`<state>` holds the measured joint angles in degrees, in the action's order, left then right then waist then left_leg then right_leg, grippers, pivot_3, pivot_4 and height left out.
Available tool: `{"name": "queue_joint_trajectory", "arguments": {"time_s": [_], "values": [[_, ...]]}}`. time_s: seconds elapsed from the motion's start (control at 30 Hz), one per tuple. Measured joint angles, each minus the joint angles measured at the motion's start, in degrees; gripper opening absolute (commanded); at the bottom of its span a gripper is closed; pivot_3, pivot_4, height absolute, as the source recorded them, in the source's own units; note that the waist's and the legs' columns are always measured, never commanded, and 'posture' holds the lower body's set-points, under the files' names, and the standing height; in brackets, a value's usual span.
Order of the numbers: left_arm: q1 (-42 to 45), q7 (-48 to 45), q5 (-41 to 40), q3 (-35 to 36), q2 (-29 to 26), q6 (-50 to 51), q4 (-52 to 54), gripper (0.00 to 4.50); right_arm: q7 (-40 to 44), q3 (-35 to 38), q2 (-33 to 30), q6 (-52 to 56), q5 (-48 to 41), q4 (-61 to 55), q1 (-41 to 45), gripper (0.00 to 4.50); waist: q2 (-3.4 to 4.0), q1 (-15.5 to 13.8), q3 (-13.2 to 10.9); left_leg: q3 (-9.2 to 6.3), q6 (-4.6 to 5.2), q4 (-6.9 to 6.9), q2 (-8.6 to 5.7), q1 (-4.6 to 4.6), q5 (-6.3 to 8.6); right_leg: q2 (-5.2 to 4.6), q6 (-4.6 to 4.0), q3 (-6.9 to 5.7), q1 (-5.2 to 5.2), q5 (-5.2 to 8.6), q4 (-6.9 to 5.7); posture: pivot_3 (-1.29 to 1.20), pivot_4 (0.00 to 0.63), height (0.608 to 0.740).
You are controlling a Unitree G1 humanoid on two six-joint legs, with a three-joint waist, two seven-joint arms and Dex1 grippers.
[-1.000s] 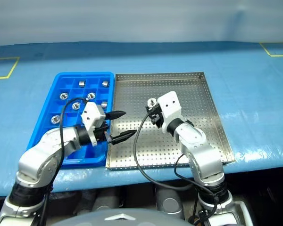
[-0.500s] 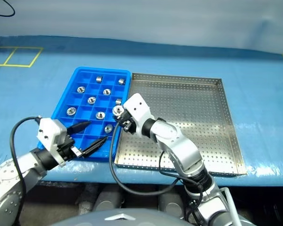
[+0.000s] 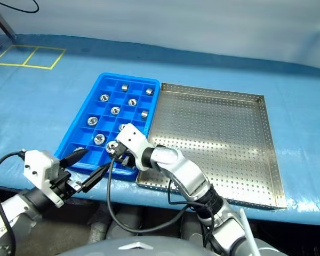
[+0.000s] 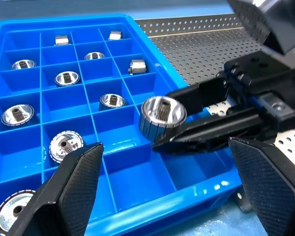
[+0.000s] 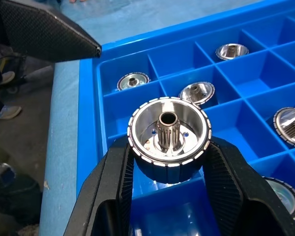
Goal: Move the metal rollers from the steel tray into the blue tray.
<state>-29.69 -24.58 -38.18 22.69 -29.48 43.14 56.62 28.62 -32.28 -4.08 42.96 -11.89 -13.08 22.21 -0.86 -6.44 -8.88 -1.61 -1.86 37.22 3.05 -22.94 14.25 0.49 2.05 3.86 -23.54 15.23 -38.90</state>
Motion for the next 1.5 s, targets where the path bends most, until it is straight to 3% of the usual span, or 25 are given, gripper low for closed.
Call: {"name": "queue_joint_trajectory", "arguments": {"time_s": [1.0,1.5], "values": [[3.2,0.9,-0.7,-2.6,-1.1,-0.3,-0.2,4.50,1.5,-2.7,6.3,-7.9,5.0,12.9,2.9,1.73,-0.02,-0.5,0.0,0.01,-0.02,-0.07,0.00,0.10,0.00,-0.01,0.04,-0.01,0.05,0.08,0.02,0.39,0.150,0.740],[5.6,1.0,-0.4,-4.3,-1.2,-0.3,-1.5,4.50,3.5,-1.4,1.9,-4.8,4.7,7.1,2.6,1.73,-0.01,-0.9,0.0,0.01,-0.02,-0.07,-0.03,0.06,0.00,-0.05,0.04,-0.01,0.06,0.09,0.10,0.35,0.150,0.740]]}}
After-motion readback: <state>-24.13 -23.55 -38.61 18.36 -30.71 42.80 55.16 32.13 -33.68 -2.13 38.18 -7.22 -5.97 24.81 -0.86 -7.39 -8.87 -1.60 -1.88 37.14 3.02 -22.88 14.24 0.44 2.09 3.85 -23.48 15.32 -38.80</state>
